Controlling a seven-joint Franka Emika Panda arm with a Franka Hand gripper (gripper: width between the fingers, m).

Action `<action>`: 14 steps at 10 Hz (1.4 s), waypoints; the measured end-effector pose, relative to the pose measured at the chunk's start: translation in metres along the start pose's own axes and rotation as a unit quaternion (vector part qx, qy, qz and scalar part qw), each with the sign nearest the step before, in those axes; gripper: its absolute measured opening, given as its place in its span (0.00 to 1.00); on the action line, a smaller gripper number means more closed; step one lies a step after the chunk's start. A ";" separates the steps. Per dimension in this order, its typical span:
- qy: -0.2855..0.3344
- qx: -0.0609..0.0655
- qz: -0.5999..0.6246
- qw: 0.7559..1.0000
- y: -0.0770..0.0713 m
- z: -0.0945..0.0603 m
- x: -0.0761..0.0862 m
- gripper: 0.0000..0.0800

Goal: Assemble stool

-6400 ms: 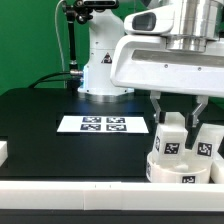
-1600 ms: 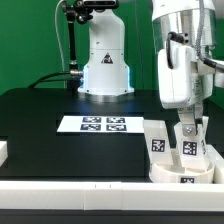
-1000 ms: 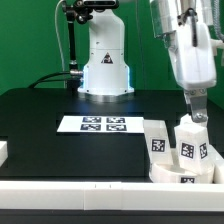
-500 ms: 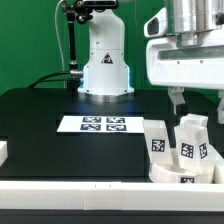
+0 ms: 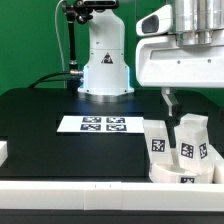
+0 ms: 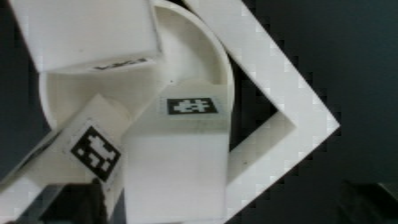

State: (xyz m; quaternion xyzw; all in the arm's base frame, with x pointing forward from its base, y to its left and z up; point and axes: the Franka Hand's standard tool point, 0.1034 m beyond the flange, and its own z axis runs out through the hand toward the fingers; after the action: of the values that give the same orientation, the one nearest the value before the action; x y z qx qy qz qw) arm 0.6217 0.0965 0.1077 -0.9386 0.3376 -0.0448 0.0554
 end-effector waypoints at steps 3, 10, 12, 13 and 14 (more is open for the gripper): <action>-0.001 -0.002 -0.224 0.975 -0.001 0.003 -0.002 0.81; -0.003 -0.015 -0.431 0.902 0.007 0.004 0.004 0.81; -0.007 -0.026 -0.512 0.859 0.006 0.010 0.001 0.81; -0.010 -0.028 -0.533 0.846 0.006 0.013 0.000 0.81; -0.011 -0.031 -0.564 0.825 0.004 0.017 0.001 0.81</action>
Offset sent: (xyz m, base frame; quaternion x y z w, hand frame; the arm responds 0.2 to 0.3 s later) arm -0.0008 0.0194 -0.0018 0.0398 -0.0457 -0.1919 0.9795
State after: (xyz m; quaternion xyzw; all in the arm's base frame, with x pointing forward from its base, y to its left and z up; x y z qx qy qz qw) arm 0.6218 0.0936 0.0902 -0.9670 -0.2502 -0.0473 -0.0046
